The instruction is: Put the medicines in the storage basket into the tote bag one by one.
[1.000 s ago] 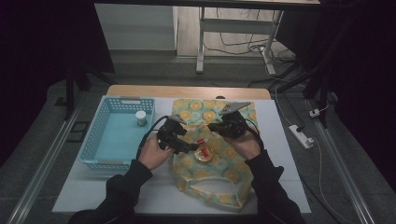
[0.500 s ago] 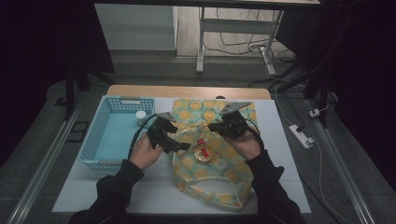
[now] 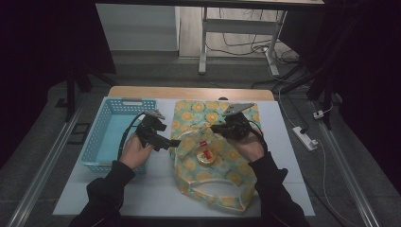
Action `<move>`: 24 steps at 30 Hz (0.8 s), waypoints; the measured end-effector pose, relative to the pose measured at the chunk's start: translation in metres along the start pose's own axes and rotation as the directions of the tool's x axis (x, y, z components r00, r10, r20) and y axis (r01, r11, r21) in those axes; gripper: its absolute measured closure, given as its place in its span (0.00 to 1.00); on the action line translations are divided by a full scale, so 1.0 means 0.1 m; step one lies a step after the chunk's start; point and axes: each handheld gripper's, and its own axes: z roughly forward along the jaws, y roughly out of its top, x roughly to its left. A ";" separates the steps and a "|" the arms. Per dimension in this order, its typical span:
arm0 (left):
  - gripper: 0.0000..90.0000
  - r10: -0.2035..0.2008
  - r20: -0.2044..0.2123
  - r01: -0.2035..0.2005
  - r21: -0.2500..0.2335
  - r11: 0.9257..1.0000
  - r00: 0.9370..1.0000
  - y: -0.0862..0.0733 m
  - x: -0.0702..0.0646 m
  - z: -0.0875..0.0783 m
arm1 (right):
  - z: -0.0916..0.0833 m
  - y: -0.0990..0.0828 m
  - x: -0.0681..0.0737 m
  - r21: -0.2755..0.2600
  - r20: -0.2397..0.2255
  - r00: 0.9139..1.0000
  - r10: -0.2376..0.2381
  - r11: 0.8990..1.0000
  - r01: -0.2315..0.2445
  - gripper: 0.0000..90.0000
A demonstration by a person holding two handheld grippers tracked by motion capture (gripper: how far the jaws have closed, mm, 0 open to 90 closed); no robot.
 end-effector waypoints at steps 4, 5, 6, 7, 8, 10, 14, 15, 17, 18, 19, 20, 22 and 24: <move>0.00 -0.018 -0.015 0.018 -0.006 1.000 1.000 -0.04 0.10 -0.06 | 0.00 0.00 0.00 -0.002 -0.001 1.000 0.001 1.000 -0.001 0.99; 0.00 -0.016 -0.025 0.015 -0.008 1.000 1.000 -0.06 0.12 -0.07 | 0.00 0.00 0.00 -0.002 -0.002 1.000 0.001 1.000 -0.001 0.99; 0.00 -0.018 -0.032 0.018 -0.007 1.000 0.999 -0.07 0.14 -0.08 | 0.00 0.00 0.00 -0.002 -0.002 1.000 0.002 1.000 -0.002 0.99; 0.00 -0.020 -0.039 0.019 -0.008 1.000 0.999 -0.09 0.16 -0.10 | 0.00 0.00 0.00 -0.002 -0.002 1.000 0.001 1.000 -0.001 0.99; 0.00 -0.022 -0.043 0.022 -0.011 1.000 0.999 -0.10 0.18 -0.11 | 0.00 0.00 -0.01 -0.002 -0.002 1.000 0.002 1.000 -0.002 0.99; 0.00 -0.031 -0.054 0.030 -0.018 0.999 0.998 -0.12 0.22 -0.15 | 0.00 0.00 -0.01 -0.001 -0.001 1.000 0.002 1.000 -0.002 0.99; 0.00 -0.043 -0.087 0.041 -0.021 0.999 0.995 -0.16 0.29 -0.21 | 0.00 0.00 -0.01 0.000 -0.006 1.000 0.007 1.000 -0.007 0.99; 0.00 -0.046 -0.098 0.044 -0.021 0.999 0.994 -0.16 0.31 -0.22 | 0.00 0.00 -0.01 0.000 -0.006 1.000 0.008 1.000 -0.008 0.99; 0.00 -0.047 -0.116 0.046 -0.015 0.999 0.992 -0.18 0.35 -0.24 | 0.00 0.00 -0.01 0.001 -0.008 1.000 0.011 1.000 -0.011 0.99; 0.00 -0.053 -0.123 0.051 -0.019 0.999 0.991 -0.19 0.37 -0.25 | 0.01 0.00 -0.01 0.001 -0.009 1.000 0.012 1.000 -0.012 0.99; 0.00 -0.058 -0.128 0.055 -0.022 0.998 0.990 -0.20 0.39 -0.26 | 0.01 0.00 -0.01 0.001 -0.009 1.000 0.013 1.000 -0.013 0.99; 0.00 -0.062 -0.131 0.059 -0.023 0.998 0.989 -0.21 0.42 -0.27 | 0.01 0.00 -0.01 0.002 -0.007 1.000 0.013 1.000 -0.013 1.00; 0.00 -0.072 -0.139 0.069 -0.032 0.997 0.988 -0.23 0.46 -0.29 | 0.01 0.00 -0.01 0.004 -0.009 1.000 0.013 1.000 -0.013 1.00; 0.00 -0.081 -0.151 0.076 -0.038 0.996 0.985 -0.24 0.50 -0.31 | 0.01 0.00 -0.01 0.007 -0.010 1.000 0.013 1.000 -0.013 1.00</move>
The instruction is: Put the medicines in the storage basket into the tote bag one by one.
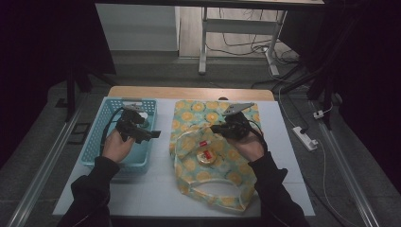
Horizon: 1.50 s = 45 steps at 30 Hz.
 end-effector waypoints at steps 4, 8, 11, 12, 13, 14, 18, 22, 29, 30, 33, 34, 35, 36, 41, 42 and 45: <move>0.00 -0.013 -0.029 0.013 0.000 1.000 0.999 0.00 0.07 -0.02 | 0.00 0.00 0.00 0.000 0.001 1.000 0.000 1.000 0.000 1.00; 0.00 -0.016 -0.065 0.016 0.001 1.000 0.998 0.00 0.15 -0.04 | -0.01 0.00 0.00 -0.003 0.004 1.000 -0.003 1.000 0.003 0.99; 0.00 -0.031 -0.075 0.031 -0.004 1.000 0.997 0.00 0.22 -0.05 | -0.01 0.00 0.00 -0.005 0.004 1.000 -0.008 1.000 0.008 0.99; 0.00 -0.039 -0.077 0.039 -0.008 0.999 0.996 0.00 0.24 -0.05 | -0.01 0.00 0.00 -0.006 0.004 1.000 -0.007 1.000 0.007 0.99; 0.00 -0.048 -0.080 0.047 -0.010 0.999 0.996 0.00 0.26 -0.05 | -0.01 0.00 0.00 -0.008 0.005 1.000 -0.007 1.000 0.007 0.99; 0.00 -0.051 -0.085 0.050 -0.006 0.999 0.995 0.00 0.28 -0.05 | -0.01 0.00 0.00 -0.010 0.005 1.000 -0.006 1.000 0.006 0.99; 0.00 -0.059 -0.122 0.060 0.009 0.998 0.991 -0.01 0.37 -0.03 | -0.02 0.00 -0.01 -0.012 0.002 1.000 -0.005 1.000 0.005 0.99; 0.00 -0.076 -0.149 0.079 0.011 0.997 0.986 -0.01 0.47 0.01 | -0.02 0.01 -0.01 -0.012 -0.005 1.000 -0.004 1.000 0.004 0.99; 0.02 -0.098 -0.162 0.102 0.018 0.995 0.982 0.00 0.59 0.10 | -0.03 0.01 0.00 -0.015 -0.007 1.000 -0.009 1.000 0.009 0.99; 0.02 -0.093 -0.166 0.097 0.020 0.995 0.982 0.01 0.61 0.12 | -0.03 0.01 -0.01 -0.016 -0.009 1.000 -0.009 1.000 0.009 1.00; 0.02 -0.091 -0.177 0.098 0.029 0.995 0.980 0.02 0.65 0.16 | -0.03 0.01 0.00 -0.015 -0.010 1.000 -0.012 1.000 0.012 0.99; 0.02 -0.095 -0.175 0.103 0.032 0.994 0.980 0.02 0.67 0.18 | -0.03 0.01 0.00 -0.015 -0.011 1.000 -0.013 1.000 0.013 1.00; 0.02 -0.096 -0.179 0.104 0.037 0.994 0.979 0.03 0.68 0.19 | -0.03 0.01 0.00 -0.015 -0.010 1.000 -0.014 1.000 0.014 1.00; 0.02 -0.095 -0.184 0.104 0.039 0.994 0.978 0.03 0.69 0.20 | -0.03 0.01 0.00 -0.015 -0.010 1.000 -0.014 1.000 0.014 0.99; 0.02 -0.092 -0.189 0.104 0.054 0.993 0.978 0.06 0.74 0.26 | -0.04 0.01 -0.01 -0.022 -0.009 1.000 -0.017 1.000 0.017 0.99; 0.02 -0.093 -0.190 0.104 0.054 0.993 0.977 0.07 0.74 0.27 | -0.04 0.01 -0.01 -0.024 -0.008 1.000 -0.018 1.000 0.018 0.99; 0.02 -0.082 -0.195 0.097 0.066 0.993 0.977 0.09 0.76 0.31 | -0.04 0.01 -0.01 -0.025 -0.009 1.000 -0.017 1.000 0.017 1.00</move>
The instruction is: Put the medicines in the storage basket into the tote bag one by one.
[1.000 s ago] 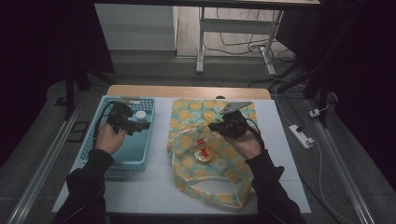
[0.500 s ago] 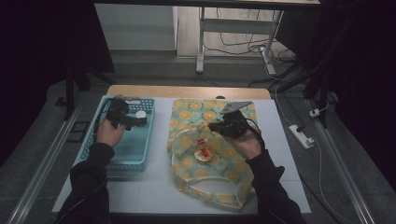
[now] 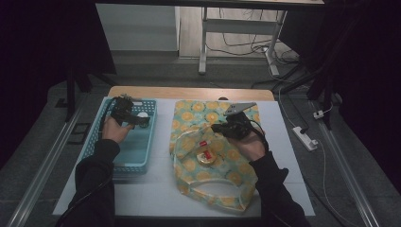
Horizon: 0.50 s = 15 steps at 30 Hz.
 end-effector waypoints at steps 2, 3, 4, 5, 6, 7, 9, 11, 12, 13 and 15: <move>0.03 0.011 -0.015 -0.011 0.018 1.000 1.000 0.02 0.00 0.03 | 0.00 0.00 0.00 -0.001 0.000 1.000 0.000 1.000 0.000 0.99; 0.03 0.017 -0.016 -0.017 0.024 1.000 1.000 0.02 0.00 0.03 | 0.00 0.00 0.00 -0.001 0.001 1.000 0.001 1.000 -0.001 0.99; 0.04 0.022 -0.027 -0.021 0.029 0.999 0.999 0.03 0.00 0.04 | 0.00 0.00 0.00 -0.002 0.001 1.000 0.001 1.000 -0.001 0.99; 0.05 0.025 -0.035 -0.024 0.031 0.999 0.999 0.03 0.00 0.04 | 0.00 0.00 0.00 -0.003 0.000 1.000 0.001 1.000 -0.001 0.99; 0.07 0.023 -0.032 -0.022 0.028 0.999 0.999 0.04 0.00 0.04 | 0.00 0.00 0.00 -0.003 0.000 1.000 0.001 1.000 -0.001 0.99; 0.09 0.023 -0.029 -0.022 0.026 0.999 0.999 0.04 0.01 0.04 | 0.00 0.00 0.00 -0.002 -0.001 1.000 0.002 1.000 -0.002 0.99; 0.15 0.031 -0.030 -0.030 0.034 0.999 0.999 0.04 0.01 0.06 | 0.00 0.00 0.00 -0.002 -0.001 1.000 0.000 1.000 0.000 0.99; 0.21 0.041 -0.018 -0.040 0.050 0.998 0.999 0.05 0.01 0.07 | 0.00 0.00 0.00 -0.003 -0.001 1.000 0.001 1.000 -0.001 0.99; 0.25 0.051 -0.021 -0.050 0.057 0.997 0.998 0.05 0.01 0.08 | 0.00 0.00 0.00 -0.003 -0.001 1.000 0.001 1.000 -0.001 0.99; 0.28 0.052 -0.024 -0.050 0.061 0.997 0.998 0.05 0.01 0.08 | 0.00 0.00 0.00 -0.004 -0.001 1.000 0.002 1.000 -0.002 1.00; 0.35 0.052 -0.010 -0.051 0.061 0.997 0.999 0.06 0.01 0.09 | 0.00 0.00 0.00 -0.003 -0.003 1.000 0.002 1.000 -0.002 0.99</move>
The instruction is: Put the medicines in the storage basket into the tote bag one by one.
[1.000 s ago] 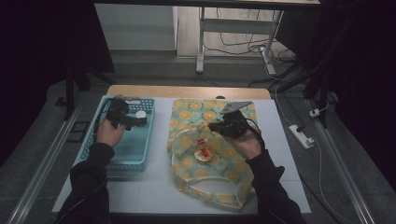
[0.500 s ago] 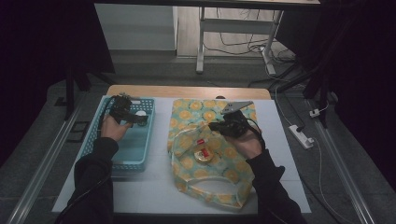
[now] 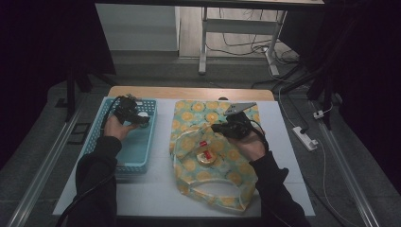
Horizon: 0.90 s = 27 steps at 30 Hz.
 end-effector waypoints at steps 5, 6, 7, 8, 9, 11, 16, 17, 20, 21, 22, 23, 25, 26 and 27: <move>0.46 0.001 0.008 -0.001 0.005 1.000 1.000 0.01 0.00 0.00 | 0.00 0.00 0.00 0.000 -0.002 1.000 -0.003 1.000 0.003 0.99; 0.48 0.001 0.009 -0.001 0.011 1.000 1.000 0.01 0.00 0.01 | 0.00 0.00 0.00 0.000 -0.002 1.000 -0.002 1.000 0.002 0.99; 0.50 0.003 0.006 -0.003 0.014 1.000 1.000 0.01 0.00 0.02 | 0.00 0.00 0.00 0.000 -0.002 1.000 -0.003 1.000 0.003 0.99; 0.52 0.002 0.000 -0.002 0.016 1.000 1.000 0.01 -0.01 0.01 | 0.00 0.00 0.00 0.000 -0.002 1.000 -0.003 1.000 0.003 0.99; 0.54 0.000 -0.001 0.000 0.017 1.000 1.000 0.01 0.00 0.01 | 0.00 0.00 0.00 0.000 -0.001 1.000 -0.003 1.000 0.003 0.99; 0.55 -0.006 0.000 0.006 0.021 1.000 1.000 0.01 0.00 0.00 | 0.00 0.00 0.00 -0.001 -0.001 1.000 -0.003 1.000 0.003 0.99; 0.56 -0.028 -0.013 0.028 0.038 0.999 1.000 0.02 -0.02 -0.01 | 0.01 0.00 0.01 -0.002 0.000 1.000 -0.004 1.000 0.004 0.99; 0.56 -0.032 -0.012 0.032 0.038 0.999 0.999 0.02 -0.02 -0.02 | 0.00 0.00 0.01 -0.001 0.000 1.000 -0.004 1.000 0.004 0.99; 0.56 -0.037 -0.008 0.037 0.026 0.999 0.999 0.02 -0.03 -0.06 | 0.00 0.00 0.00 -0.005 0.001 1.000 -0.002 1.000 0.002 0.99; 0.56 -0.042 -0.006 0.042 0.020 0.999 0.999 0.02 -0.04 -0.07 | 0.00 0.00 0.00 -0.006 0.002 1.000 -0.001 1.000 0.001 1.00; 0.56 -0.046 -0.004 0.046 0.019 0.999 0.999 0.02 -0.05 -0.08 | -0.01 0.00 0.00 -0.006 0.002 1.000 0.000 1.000 0.000 0.99; 0.56 -0.042 -0.003 0.042 0.024 0.999 0.999 0.03 -0.05 -0.09 | -0.01 0.00 0.00 -0.007 0.002 1.000 0.000 1.000 0.000 0.99; 0.56 -0.037 -0.008 0.037 0.029 0.999 0.999 0.03 -0.07 -0.10 | -0.01 0.00 0.00 -0.008 0.002 1.000 0.000 1.000 0.000 0.99; 0.56 -0.039 -0.005 0.039 0.024 0.999 0.999 0.03 -0.08 -0.12 | -0.01 0.00 0.00 -0.008 0.002 1.000 0.001 1.000 -0.001 0.99; 0.56 -0.036 0.000 0.036 0.022 0.999 0.999 0.03 -0.09 -0.14 | -0.01 0.00 0.00 -0.007 0.002 1.000 0.001 1.000 -0.001 0.99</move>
